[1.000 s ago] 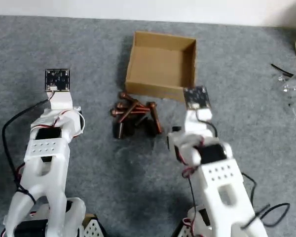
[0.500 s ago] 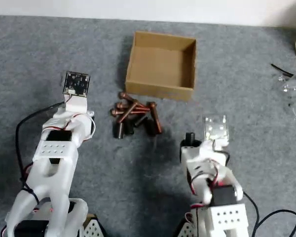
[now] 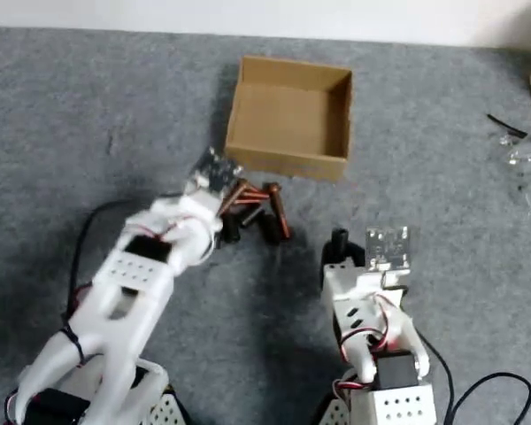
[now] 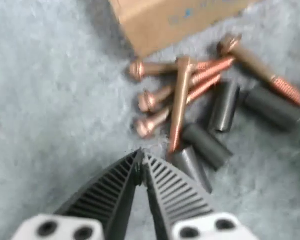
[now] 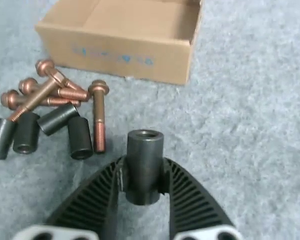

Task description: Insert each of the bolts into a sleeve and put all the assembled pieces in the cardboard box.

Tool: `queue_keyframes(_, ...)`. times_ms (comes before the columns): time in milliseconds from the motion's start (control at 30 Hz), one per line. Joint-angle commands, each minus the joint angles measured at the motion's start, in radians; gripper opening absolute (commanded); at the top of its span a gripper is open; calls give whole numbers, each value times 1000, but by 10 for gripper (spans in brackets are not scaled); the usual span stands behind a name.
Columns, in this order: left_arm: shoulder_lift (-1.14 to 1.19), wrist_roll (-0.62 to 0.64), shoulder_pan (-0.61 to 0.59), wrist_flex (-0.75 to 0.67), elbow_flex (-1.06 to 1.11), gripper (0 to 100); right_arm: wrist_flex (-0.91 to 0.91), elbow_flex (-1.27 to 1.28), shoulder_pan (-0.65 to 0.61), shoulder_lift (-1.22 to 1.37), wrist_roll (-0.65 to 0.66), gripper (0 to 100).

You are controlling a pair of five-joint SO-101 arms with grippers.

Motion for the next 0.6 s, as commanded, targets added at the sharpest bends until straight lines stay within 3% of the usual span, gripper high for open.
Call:
queue_keyframes(0, 28, -14, 19, 226, -300, 7, -47, 42, 15, -15, 11, 4)
queue_keyframes(167, 252, -75, 71, 358, -529, 12, -48, 44, 12, -15, 11, 4)
queue_keyframes(400, 550, -78, 105, 381, -659, 175, -48, 44, 10, -15, 11, 4)
queue_keyframes(567, 618, -77, 99, 377, -696, 149, -48, 44, 10, -15, 11, 4)
